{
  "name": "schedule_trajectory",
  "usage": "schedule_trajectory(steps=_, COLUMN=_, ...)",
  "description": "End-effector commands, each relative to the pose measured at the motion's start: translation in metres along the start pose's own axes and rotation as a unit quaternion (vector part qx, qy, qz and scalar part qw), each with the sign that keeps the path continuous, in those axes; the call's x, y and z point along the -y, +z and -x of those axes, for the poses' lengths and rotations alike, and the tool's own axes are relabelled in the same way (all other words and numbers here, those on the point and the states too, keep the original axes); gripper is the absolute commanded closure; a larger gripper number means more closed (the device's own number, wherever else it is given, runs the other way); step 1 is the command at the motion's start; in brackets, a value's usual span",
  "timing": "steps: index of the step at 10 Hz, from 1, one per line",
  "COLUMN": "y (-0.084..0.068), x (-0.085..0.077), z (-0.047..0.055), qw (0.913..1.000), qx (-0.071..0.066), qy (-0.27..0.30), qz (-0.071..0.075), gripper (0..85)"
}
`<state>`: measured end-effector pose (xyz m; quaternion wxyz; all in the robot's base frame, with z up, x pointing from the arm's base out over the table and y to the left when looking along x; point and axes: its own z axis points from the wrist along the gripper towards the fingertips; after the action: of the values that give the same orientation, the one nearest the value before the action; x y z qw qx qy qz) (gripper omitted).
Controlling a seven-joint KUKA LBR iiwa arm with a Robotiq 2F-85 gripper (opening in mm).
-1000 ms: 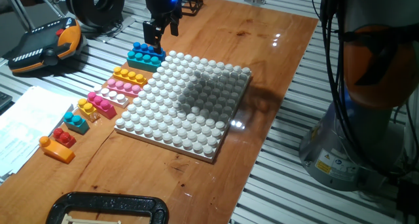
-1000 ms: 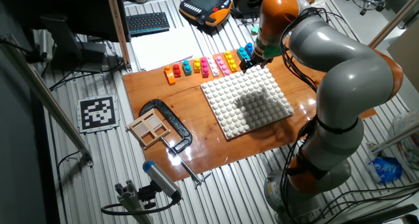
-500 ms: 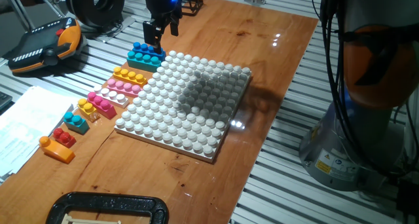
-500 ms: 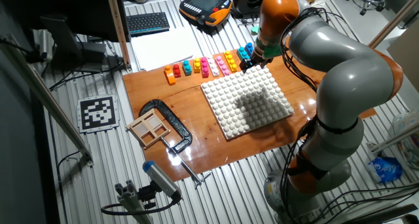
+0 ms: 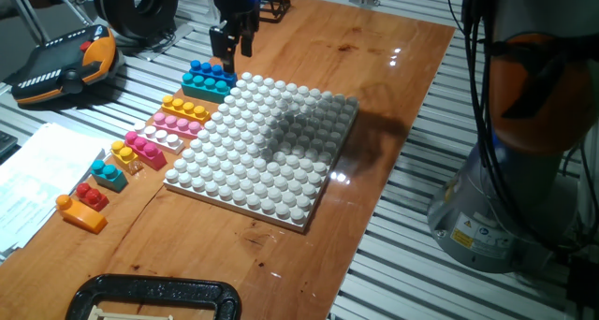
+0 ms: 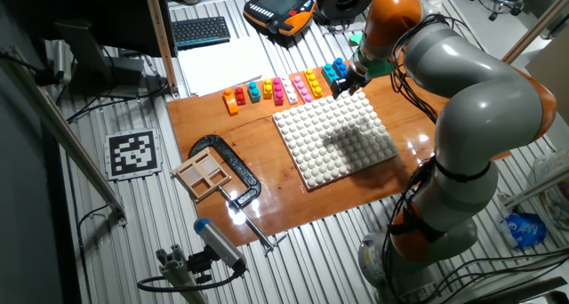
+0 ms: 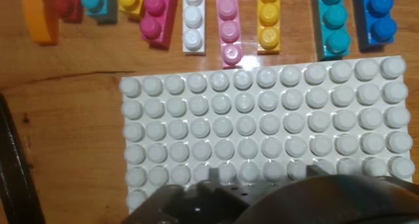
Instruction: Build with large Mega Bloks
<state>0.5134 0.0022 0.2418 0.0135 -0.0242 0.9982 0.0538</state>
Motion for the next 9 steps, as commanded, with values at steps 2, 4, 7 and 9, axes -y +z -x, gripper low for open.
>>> schedule_trajectory(steps=2, y=0.0, x=0.0, z=0.0, qw=1.0, qx=0.0, qy=0.0, qz=-0.001, gripper=85.0)
schedule_trajectory(steps=4, y=-0.001, x=0.001, z=0.003, qw=1.0, qx=0.001, qy=-0.003, qz=-0.009, gripper=85.0)
schedule_trajectory(steps=7, y=-0.007, x=0.013, z=0.017, qw=0.9997, qx=-0.003, qy=-0.015, qz=-0.019, gripper=85.0)
schedule_trajectory(steps=9, y=-0.008, x=0.018, z=0.024, qw=0.9995, qx=-0.002, qy=-0.018, qz=-0.026, gripper=85.0)
